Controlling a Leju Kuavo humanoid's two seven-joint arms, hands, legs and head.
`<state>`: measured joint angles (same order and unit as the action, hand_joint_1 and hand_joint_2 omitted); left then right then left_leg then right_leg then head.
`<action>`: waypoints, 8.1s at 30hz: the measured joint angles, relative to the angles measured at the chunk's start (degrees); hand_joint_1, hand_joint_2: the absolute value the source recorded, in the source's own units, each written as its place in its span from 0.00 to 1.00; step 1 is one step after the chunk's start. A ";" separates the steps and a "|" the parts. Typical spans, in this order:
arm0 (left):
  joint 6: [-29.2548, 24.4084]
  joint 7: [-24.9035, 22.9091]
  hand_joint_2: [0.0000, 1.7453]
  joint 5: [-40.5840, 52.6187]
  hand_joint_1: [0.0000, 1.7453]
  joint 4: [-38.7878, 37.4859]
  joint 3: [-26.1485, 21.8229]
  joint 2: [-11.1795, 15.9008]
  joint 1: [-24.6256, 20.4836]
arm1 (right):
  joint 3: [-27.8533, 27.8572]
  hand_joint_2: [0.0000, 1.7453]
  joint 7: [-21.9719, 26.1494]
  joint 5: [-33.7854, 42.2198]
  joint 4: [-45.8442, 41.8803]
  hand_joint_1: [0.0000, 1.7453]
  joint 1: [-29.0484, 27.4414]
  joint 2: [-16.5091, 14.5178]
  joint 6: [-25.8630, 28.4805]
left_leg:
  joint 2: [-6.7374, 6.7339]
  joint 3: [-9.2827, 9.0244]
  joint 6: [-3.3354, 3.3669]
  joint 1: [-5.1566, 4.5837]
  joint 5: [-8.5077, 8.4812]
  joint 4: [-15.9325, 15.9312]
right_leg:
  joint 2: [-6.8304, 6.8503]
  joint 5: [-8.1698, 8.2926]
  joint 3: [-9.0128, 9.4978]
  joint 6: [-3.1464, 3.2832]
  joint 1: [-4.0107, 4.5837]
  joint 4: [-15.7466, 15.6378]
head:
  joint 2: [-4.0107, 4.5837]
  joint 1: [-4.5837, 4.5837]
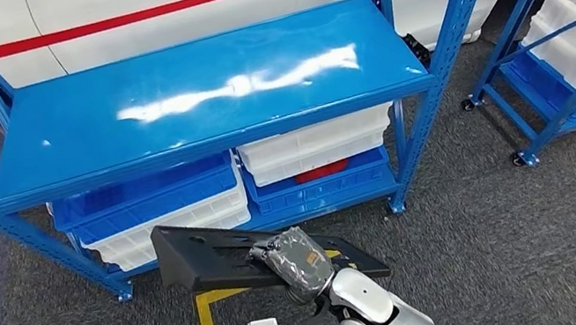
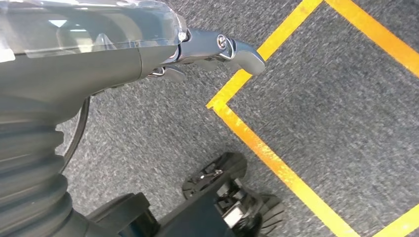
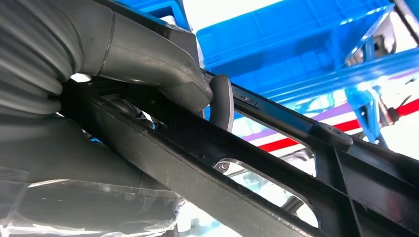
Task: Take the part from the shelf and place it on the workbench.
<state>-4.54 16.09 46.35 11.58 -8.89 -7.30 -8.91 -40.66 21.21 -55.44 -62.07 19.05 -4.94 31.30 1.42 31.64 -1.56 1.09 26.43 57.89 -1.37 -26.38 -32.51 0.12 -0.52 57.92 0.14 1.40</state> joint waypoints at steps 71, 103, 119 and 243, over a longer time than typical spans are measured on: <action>-3.70 -0.51 1.00 0.63 0.00 0.00 -6.45 0.25 2.88 | 13.56 1.00 -0.40 -1.10 -7.88 1.00 -11.90 -4.58 -0.14 | -3.74 -0.79 2.48 -0.21 0.57 -0.73 | 1.38 -2.97 -8.95 -1.46 -0.64 13.93 | -0.01 0.00; -4.20 -1.72 1.00 4.27 0.00 0.00 -6.96 -0.51 3.36 | 16.07 1.00 1.70 2.55 -4.53 1.00 -12.84 -4.37 2.97 | -4.36 -0.51 2.57 -0.43 0.78 -0.31 | 2.22 -1.10 -6.81 -1.01 -0.16 9.21 | -0.01 0.00; 1.32 -3.63 1.00 1.93 0.00 0.00 -8.38 -0.27 3.37 | 16.51 1.00 -0.80 -0.92 -8.23 1.00 -14.04 -5.16 0.03 | -0.67 3.45 0.42 -0.38 3.18 7.81 | -2.81 1.25 -2.31 1.84 0.43 0.66 | -0.01 0.02; 10.31 -3.05 1.00 4.19 0.00 -0.02 -15.30 -0.70 2.34 | 20.06 1.00 0.49 3.20 -10.72 1.00 -14.13 -2.16 0.57 | 0.87 1.97 0.58 -0.03 1.09 3.24 | -3.67 0.49 -2.02 1.05 0.50 1.04 | -0.01 0.02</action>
<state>5.77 13.03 50.53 11.56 -24.19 -8.00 -6.57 -20.61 21.69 -52.24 -72.79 4.92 -7.10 31.87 2.29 33.61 -0.98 1.06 27.52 61.13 -5.04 -25.89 -34.54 1.17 -0.02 58.96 0.13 1.42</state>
